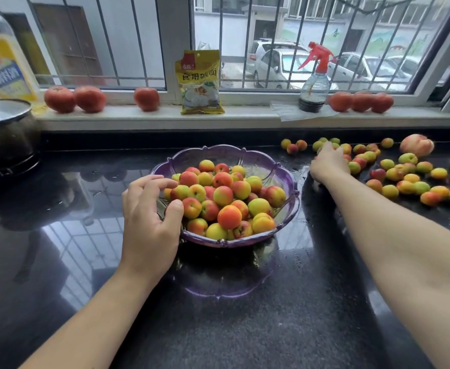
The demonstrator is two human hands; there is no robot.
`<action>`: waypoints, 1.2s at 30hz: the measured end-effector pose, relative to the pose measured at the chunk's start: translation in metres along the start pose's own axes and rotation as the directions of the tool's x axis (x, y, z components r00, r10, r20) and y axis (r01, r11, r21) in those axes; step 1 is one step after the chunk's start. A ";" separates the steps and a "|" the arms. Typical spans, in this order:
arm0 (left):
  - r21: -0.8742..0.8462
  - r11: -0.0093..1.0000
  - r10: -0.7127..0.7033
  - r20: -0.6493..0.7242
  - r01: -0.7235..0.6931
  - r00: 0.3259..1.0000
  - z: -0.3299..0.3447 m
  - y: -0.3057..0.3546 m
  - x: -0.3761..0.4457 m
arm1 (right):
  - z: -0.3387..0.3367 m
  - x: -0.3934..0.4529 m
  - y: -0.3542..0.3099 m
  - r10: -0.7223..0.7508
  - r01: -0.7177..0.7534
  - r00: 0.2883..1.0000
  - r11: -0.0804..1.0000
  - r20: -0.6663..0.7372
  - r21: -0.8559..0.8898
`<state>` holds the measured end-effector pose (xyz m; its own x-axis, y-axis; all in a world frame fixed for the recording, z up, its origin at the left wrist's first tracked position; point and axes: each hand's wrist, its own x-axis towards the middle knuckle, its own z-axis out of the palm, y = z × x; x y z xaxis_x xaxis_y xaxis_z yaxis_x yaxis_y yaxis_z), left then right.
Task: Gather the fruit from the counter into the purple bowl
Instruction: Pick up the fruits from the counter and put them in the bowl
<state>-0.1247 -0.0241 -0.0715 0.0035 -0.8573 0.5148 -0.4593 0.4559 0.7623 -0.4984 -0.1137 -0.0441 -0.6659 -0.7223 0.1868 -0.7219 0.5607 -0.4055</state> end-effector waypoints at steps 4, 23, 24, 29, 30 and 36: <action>-0.010 1.000 -0.002 -0.003 0.002 1.000 -0.001 0.001 -0.001 | -0.032 -0.040 -0.024 -0.157 0.196 0.980 0.837 -0.119 0.511; -0.043 0.999 -0.020 0.004 0.021 1.000 -0.004 0.005 -0.002 | -0.011 -0.091 -0.008 -0.062 0.039 0.998 0.463 -0.012 0.886; -0.045 0.999 -0.022 0.002 0.022 1.000 -0.003 0.005 -0.001 | -0.004 -0.086 -0.002 0.021 -0.009 1.000 0.498 -0.002 0.867; -0.066 0.998 -0.015 -0.038 0.012 0.999 -0.003 0.001 0.001 | 0.011 -0.060 0.014 0.173 -0.117 0.985 0.567 0.022 0.815; -0.071 0.997 -0.012 -0.050 0.008 0.999 -0.002 0.000 0.002 | 0.010 -0.052 0.012 0.140 -0.089 0.990 0.629 0.001 0.773; -0.044 0.997 0.057 -0.111 -0.062 0.992 0.001 -0.001 0.006 | 0.009 0.003 -0.021 -0.299 0.296 0.953 0.953 0.045 0.064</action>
<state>-0.1248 -0.0303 -0.0693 0.0759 -0.7984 0.5974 -0.4190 0.5181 0.7456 -0.4836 -0.1314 -0.0428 -0.4108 -0.8742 0.2591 -0.8728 0.2949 -0.3890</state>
